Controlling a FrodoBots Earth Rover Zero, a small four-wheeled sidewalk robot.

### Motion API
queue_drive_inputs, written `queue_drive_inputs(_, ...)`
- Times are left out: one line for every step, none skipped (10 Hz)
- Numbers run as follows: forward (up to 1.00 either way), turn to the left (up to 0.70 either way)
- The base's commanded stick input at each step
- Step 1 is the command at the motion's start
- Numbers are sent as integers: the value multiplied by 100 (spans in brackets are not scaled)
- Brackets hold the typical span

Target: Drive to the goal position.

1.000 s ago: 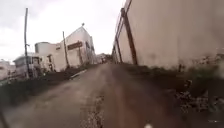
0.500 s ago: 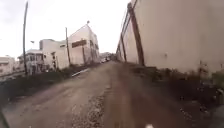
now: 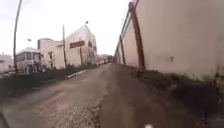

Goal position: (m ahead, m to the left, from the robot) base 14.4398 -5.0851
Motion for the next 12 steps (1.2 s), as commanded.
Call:
queue_drive_inputs(85,0)
queue_drive_inputs(85,0)
queue_drive_inputs(85,0)
queue_drive_inputs(85,0)
queue_drive_inputs(85,0)
queue_drive_inputs(85,0)
queue_drive_inputs(85,0)
queue_drive_inputs(85,0)
queue_drive_inputs(85,0)
queue_drive_inputs(85,0)
queue_drive_inputs(85,-34)
queue_drive_inputs(85,-34)
